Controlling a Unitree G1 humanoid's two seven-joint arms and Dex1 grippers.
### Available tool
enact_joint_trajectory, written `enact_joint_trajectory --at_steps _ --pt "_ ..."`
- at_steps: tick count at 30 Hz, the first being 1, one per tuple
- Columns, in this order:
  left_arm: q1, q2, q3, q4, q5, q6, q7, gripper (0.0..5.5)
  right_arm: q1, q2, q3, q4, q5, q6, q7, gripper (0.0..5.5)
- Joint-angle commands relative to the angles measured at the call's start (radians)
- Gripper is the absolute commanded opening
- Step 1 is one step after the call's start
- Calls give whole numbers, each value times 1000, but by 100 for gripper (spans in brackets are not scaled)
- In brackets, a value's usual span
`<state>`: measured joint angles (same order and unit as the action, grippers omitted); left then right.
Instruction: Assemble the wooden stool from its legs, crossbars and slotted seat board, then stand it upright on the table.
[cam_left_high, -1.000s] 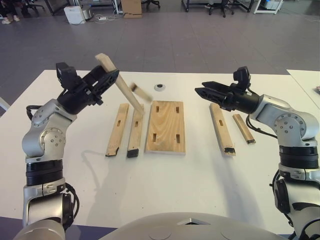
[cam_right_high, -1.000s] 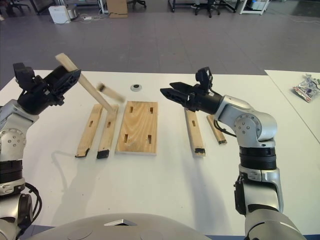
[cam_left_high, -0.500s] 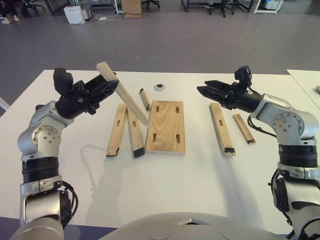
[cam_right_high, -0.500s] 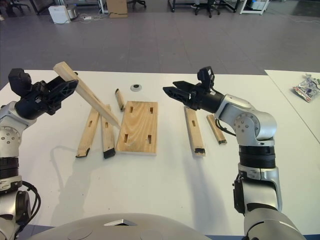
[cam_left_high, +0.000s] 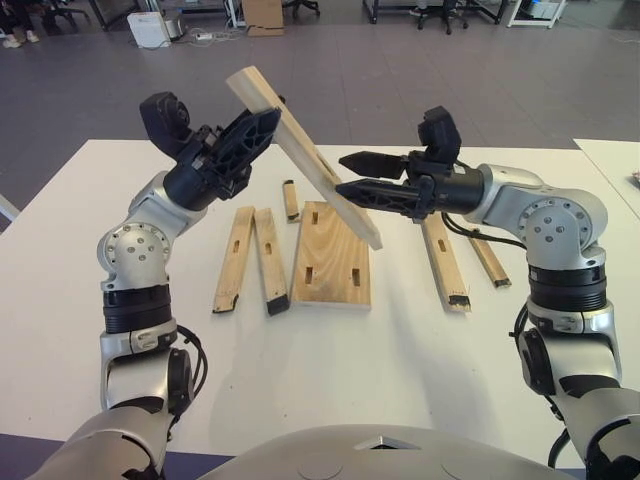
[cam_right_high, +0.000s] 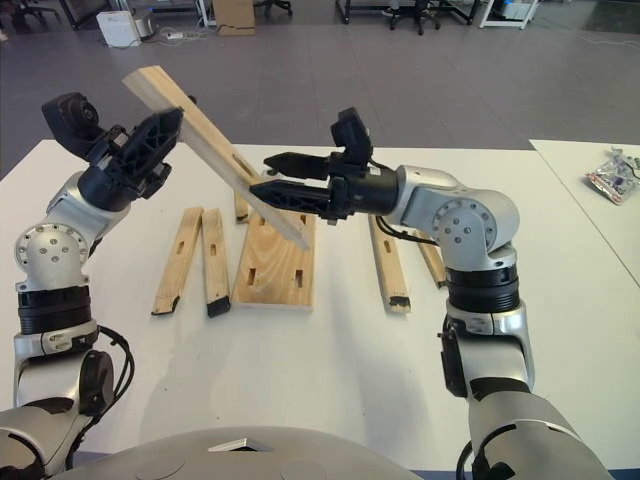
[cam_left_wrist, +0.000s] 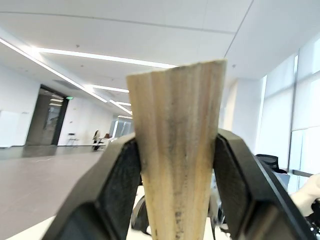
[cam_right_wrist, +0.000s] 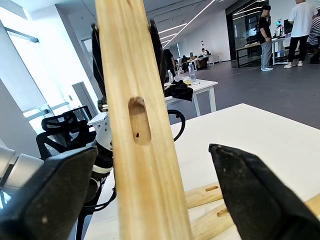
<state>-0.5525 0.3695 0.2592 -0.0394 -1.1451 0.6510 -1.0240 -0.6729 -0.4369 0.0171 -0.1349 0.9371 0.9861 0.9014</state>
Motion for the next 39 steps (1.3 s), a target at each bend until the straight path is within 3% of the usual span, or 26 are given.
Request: enact_joint_trajectory --at_steps 1,8,15,22,26,28,32,35,39 --pt "-43 1 20 -7 -38 24 23 206 7 -17 25 -22 -12 22 10 355" --pt "-20 3 34 -16 -65 64 35 206 7 -15 26 -9 -27 11 1 224" --pt "-21 -30 106 30 -88 43 128 206 4 4 15 2 -35 0 -28 209" --pt "38 2 152 90 -10 -19 141 355 38 25 -81 60 -67 -38 -151 206" --pt "83 1 204 172 196 -216 316 426 104 32 -107 75 -196 -100 -319 206" --pt "129 -47 207 144 328 -285 530 462 219 80 -66 29 -302 -117 -476 206" --pt "204 -103 164 62 461 -224 821 487 410 237 -82 22 -448 -97 -800 205" --pt "235 -132 201 13 402 -189 866 487 477 304 -95 25 -518 -66 -934 205" --pt "247 -179 253 -5 355 -232 888 487 514 348 -101 8 -538 -11 -977 205"
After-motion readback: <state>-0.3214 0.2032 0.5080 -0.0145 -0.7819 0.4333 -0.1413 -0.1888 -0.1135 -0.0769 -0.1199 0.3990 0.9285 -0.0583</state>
